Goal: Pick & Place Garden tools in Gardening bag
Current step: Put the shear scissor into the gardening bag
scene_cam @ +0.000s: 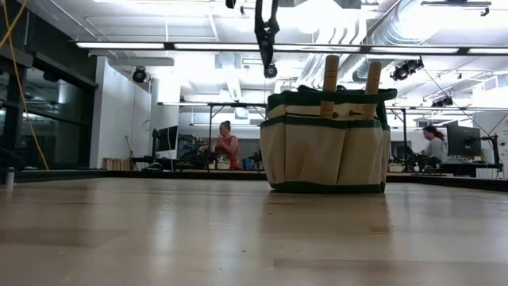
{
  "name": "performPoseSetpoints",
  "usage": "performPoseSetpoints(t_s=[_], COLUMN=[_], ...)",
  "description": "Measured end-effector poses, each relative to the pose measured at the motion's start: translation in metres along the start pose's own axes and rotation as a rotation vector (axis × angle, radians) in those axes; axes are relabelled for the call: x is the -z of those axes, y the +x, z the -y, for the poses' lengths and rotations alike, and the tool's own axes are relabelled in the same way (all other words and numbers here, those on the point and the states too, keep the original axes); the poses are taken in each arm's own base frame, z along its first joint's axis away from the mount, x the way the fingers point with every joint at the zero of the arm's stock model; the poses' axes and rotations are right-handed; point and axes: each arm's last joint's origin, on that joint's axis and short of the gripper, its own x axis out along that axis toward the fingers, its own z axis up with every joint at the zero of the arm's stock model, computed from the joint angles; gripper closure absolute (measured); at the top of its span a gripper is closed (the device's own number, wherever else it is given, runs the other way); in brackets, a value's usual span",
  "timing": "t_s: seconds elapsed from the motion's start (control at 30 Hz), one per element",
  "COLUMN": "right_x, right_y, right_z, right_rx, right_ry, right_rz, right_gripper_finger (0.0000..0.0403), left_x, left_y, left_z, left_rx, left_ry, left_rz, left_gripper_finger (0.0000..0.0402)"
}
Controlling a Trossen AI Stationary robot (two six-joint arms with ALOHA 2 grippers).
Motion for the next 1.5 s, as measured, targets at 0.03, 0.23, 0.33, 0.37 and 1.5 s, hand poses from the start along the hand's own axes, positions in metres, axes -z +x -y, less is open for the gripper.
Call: performPoseSetpoints(t_s=[0.03, 0.23, 0.33, 0.37, 1.5], right_x=[0.0, 0.002, 0.002, 0.003, 0.001], right_y=[0.0, 0.0, 0.0, 0.0, -0.055], right_z=[0.0, -0.002, -0.003, -0.003, -0.021], right_rx=[0.001, 0.003, -0.006, -0.007, -0.05], right_ry=[-0.001, 0.0, -0.001, -0.001, 0.015], right_rz=[0.0, -0.004, -0.011, -0.014, -0.022], right_gripper_finger=[0.0399, 0.0399, 0.0399, 0.0399, 0.022], left_x=[0.0, 0.001, 0.002, 0.002, 0.022], left_y=[0.0, 0.0, 0.0, 0.0, -0.005], left_z=[0.0, 0.0, 0.0, 0.0, 0.007], left_rx=[0.0, 0.004, 0.016, 0.018, 0.329], left_ry=[0.0, 0.014, 0.012, 0.011, 0.176], left_rz=[0.0, -0.009, -0.019, -0.022, -0.209], left_gripper_finger=[0.0396, 0.0398, 0.0399, 0.04, 0.0401])
